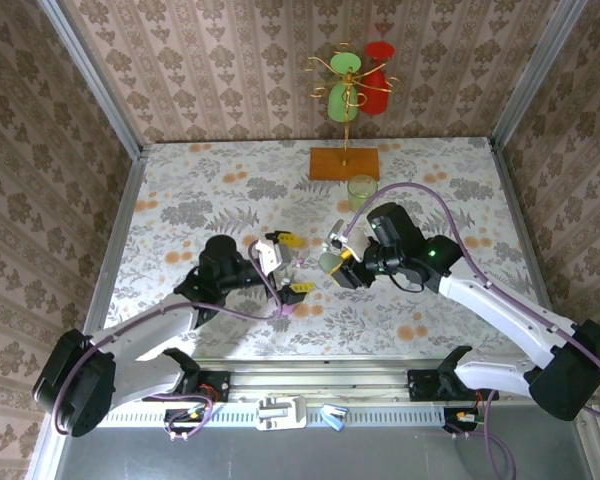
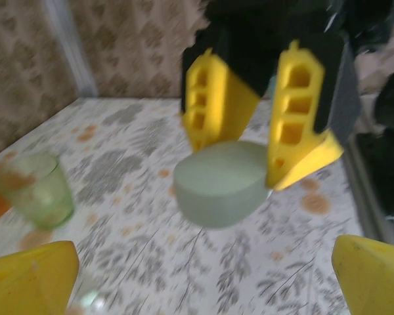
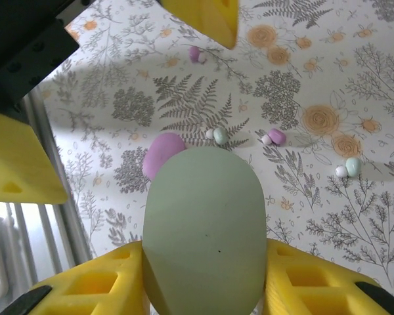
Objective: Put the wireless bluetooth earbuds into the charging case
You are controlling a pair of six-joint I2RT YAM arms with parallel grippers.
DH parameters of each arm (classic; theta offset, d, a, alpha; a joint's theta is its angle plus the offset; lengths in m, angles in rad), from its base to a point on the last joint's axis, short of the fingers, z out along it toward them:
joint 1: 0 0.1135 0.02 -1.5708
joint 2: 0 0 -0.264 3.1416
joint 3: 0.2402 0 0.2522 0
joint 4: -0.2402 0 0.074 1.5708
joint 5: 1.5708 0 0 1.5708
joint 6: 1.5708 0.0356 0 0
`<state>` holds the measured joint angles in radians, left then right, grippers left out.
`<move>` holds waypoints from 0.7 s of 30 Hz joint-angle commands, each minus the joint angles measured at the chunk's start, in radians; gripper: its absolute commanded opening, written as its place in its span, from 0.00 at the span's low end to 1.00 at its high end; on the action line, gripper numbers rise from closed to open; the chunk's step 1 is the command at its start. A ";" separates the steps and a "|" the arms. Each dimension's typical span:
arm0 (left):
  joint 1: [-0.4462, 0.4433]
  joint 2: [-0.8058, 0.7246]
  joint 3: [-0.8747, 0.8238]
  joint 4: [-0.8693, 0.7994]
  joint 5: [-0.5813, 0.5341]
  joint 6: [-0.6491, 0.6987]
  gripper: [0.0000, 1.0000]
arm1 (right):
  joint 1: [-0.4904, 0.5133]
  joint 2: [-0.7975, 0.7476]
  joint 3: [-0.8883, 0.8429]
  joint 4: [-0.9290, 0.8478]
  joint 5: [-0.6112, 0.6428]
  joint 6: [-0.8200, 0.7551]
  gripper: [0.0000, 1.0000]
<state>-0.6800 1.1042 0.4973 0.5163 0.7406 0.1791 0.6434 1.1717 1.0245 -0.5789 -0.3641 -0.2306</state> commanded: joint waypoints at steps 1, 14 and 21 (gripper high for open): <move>0.019 0.044 0.066 0.034 0.220 -0.055 1.00 | -0.009 -0.043 0.068 -0.129 -0.083 -0.077 0.38; 0.025 0.123 0.114 0.245 0.372 -0.316 0.79 | -0.012 -0.037 0.158 -0.111 -0.262 -0.124 0.35; 0.040 0.142 0.109 0.365 0.400 -0.416 0.65 | -0.023 -0.002 0.187 -0.101 -0.298 -0.143 0.34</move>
<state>-0.6449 1.2343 0.5900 0.7933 1.0870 -0.1673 0.6258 1.1519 1.1725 -0.6712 -0.6113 -0.3470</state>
